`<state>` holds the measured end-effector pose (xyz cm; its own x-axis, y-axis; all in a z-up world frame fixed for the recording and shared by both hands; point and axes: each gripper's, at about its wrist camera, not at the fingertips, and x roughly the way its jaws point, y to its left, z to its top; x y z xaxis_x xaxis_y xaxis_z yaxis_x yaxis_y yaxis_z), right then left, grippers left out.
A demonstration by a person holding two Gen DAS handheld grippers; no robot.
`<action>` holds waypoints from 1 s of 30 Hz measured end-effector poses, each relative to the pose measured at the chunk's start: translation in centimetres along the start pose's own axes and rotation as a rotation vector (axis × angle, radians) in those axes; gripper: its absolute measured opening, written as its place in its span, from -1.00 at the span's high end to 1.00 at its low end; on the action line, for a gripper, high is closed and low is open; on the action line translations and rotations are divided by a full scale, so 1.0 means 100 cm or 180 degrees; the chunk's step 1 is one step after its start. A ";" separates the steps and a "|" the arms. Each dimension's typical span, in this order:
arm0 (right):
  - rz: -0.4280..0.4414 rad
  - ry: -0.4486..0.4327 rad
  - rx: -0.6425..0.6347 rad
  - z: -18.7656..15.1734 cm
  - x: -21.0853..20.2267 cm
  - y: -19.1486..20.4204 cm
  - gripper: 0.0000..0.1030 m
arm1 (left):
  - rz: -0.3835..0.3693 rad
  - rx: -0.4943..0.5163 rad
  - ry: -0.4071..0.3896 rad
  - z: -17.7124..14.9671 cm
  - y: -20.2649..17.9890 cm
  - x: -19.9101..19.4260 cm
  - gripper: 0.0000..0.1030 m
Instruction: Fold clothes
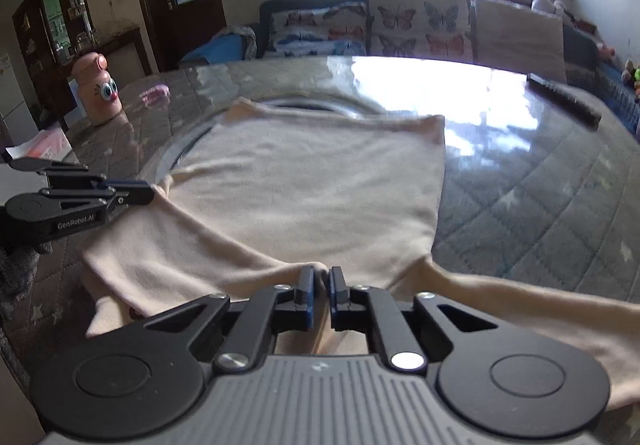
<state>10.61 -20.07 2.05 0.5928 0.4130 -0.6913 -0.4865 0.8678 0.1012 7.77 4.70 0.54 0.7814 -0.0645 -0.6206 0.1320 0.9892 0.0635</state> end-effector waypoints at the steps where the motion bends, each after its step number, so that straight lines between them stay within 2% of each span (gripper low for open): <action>1: -0.0006 -0.0089 -0.0012 0.004 -0.005 0.001 0.88 | 0.0022 -0.0051 -0.0025 0.001 0.003 -0.002 0.96; 4: -0.0044 -0.0227 0.0006 0.011 -0.005 0.001 0.88 | 0.0065 -0.0159 -0.0043 0.002 0.010 -0.002 0.97; 8: -0.0162 -0.0115 0.0040 0.008 0.011 -0.003 0.84 | 0.0039 -0.0174 0.0023 0.002 0.011 0.005 0.96; 10: -0.0215 -0.0046 0.0062 0.003 0.019 -0.005 0.76 | 0.0044 -0.0166 0.0027 0.002 0.011 0.004 0.95; 12: -0.0253 -0.0003 0.0071 0.000 0.024 -0.007 0.76 | 0.0048 -0.0160 0.0025 0.002 0.011 0.001 0.87; 15: -0.0175 -0.0064 -0.0063 0.000 0.012 -0.001 0.75 | 0.0050 -0.0139 0.0000 0.003 0.011 -0.005 0.87; 19: -0.0060 0.0036 -0.0222 -0.009 0.011 0.011 0.74 | 0.0051 -0.0077 -0.0043 0.003 0.007 -0.011 0.87; 22: -0.0149 0.0033 -0.0233 -0.020 0.012 0.011 0.68 | 0.0060 0.0020 0.0021 -0.001 0.002 -0.007 0.87; 26: -0.0185 -0.0083 -0.0123 -0.030 -0.014 0.002 0.59 | 0.0046 0.0062 0.0029 -0.003 -0.003 -0.010 0.87; 30: -0.0466 -0.0193 0.0189 -0.043 -0.038 -0.026 0.47 | -0.0044 0.0090 -0.0003 -0.001 -0.015 -0.015 0.80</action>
<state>6.87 -25.12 1.39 0.6931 0.2954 -0.6575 -0.3545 0.9339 0.0460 6.36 3.32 1.25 0.7800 -0.0781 -0.6209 0.1599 0.9841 0.0771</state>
